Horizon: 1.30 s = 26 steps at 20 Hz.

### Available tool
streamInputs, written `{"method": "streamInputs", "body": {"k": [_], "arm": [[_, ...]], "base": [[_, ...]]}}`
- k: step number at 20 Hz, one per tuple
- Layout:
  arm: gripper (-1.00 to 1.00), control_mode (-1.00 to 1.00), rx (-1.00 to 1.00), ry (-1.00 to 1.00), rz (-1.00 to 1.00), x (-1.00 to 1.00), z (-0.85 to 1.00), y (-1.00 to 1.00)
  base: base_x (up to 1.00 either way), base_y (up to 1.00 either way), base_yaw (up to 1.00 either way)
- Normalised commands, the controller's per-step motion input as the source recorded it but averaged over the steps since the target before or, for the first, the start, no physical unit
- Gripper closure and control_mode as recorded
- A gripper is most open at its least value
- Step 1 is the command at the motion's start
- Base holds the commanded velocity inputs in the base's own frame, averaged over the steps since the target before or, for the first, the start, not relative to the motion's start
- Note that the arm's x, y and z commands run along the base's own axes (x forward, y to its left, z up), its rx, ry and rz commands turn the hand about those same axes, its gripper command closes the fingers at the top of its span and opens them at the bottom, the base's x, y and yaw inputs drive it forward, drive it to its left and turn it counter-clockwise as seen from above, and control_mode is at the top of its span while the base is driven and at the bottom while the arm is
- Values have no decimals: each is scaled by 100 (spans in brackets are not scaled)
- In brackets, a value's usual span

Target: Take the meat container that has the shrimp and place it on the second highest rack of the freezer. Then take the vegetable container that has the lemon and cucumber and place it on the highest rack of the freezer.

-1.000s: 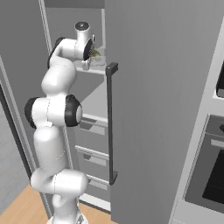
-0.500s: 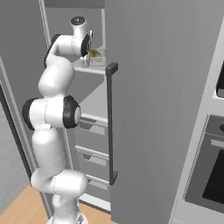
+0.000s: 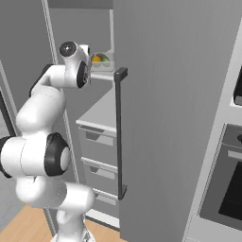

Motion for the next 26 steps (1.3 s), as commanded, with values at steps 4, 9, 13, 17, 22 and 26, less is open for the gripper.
{"method": "streamInputs", "body": {"k": [4, 9, 13, 17, 22, 26], "arm": [[-100, -100, 0, -29, 0, -95, 18, 0], [-100, -100, 0, -11, 0, -97, 10, -24], [-100, -100, 0, 5, 0, -100, 0, -15], [-100, -100, 0, 21, -4, -97, 0, -12], [-100, 100, 0, 23, -3, -61, -8, -8], [-100, 100, 0, 0, 0, 0, 0, 0]], "base": [[0, 0, 0], [0, 0, 0], [0, 0, 0], [0, 0, 0], [-13, -1, 0], [-43, -6, 0]]}}
